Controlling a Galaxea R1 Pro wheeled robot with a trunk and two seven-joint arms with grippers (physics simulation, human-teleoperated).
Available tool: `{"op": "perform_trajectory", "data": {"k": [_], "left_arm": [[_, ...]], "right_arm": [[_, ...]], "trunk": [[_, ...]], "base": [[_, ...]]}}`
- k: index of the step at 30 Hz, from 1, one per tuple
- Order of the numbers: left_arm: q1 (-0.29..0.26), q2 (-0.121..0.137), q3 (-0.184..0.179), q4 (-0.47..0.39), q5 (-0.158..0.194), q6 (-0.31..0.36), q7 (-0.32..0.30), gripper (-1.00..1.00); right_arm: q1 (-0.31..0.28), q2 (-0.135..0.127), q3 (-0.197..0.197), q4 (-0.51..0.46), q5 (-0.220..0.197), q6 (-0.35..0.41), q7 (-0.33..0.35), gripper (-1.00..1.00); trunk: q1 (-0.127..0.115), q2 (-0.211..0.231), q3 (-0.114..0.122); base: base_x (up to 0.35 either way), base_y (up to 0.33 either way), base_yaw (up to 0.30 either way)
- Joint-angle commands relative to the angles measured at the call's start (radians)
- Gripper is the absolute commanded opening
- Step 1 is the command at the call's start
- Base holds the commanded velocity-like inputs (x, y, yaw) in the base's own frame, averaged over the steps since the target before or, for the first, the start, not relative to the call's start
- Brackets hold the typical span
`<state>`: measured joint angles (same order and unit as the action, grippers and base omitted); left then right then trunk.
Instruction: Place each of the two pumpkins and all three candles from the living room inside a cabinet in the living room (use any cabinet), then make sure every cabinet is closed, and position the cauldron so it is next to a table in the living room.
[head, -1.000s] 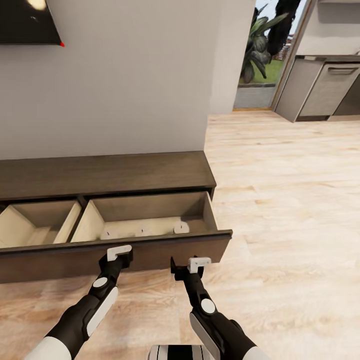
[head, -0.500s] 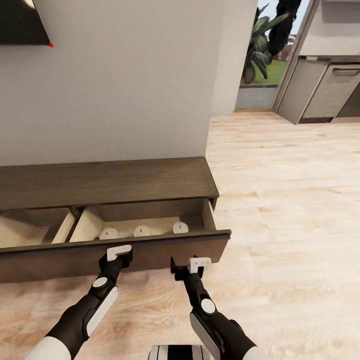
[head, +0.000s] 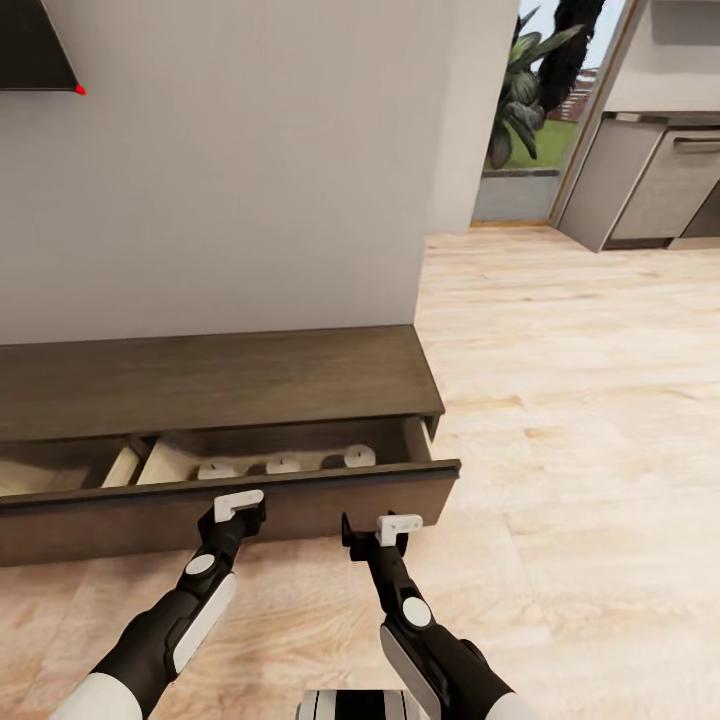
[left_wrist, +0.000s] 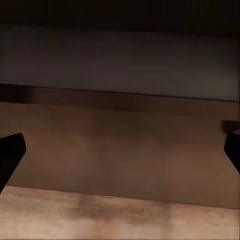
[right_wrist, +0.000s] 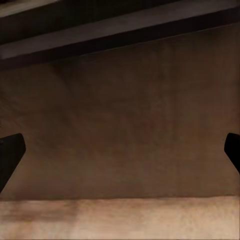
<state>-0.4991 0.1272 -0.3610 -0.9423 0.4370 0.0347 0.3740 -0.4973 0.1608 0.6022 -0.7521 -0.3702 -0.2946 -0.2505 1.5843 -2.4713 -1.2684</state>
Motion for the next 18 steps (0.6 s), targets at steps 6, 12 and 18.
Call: {"op": "perform_trajectory", "data": {"k": [6, 12, 18], "left_arm": [[-0.001, 0.002, -0.004, -0.002, 0.0, 0.004, 0.009, 1.0], [-0.001, 0.002, -0.004, -0.002, 0.0, 0.004, 0.009, 1.0], [-0.001, 0.002, -0.004, -0.002, 0.0, 0.004, 0.009, 1.0]], "right_arm": [[-0.001, -0.001, 0.005, 0.0, -0.01, -0.007, -0.006, 1.0], [-0.001, -0.001, 0.005, 0.0, -0.01, -0.009, -0.006, 1.0], [-0.001, -0.001, 0.005, 0.0, -0.01, -0.009, -0.006, 1.0]], "trunk": [[0.0, 0.0, -0.001], [0.0, 0.0, -0.001], [0.0, 0.0, -0.001]], "base": [[0.193, 0.073, 0.0], [0.194, 0.083, 0.0], [0.201, 0.1, 0.0]]}}
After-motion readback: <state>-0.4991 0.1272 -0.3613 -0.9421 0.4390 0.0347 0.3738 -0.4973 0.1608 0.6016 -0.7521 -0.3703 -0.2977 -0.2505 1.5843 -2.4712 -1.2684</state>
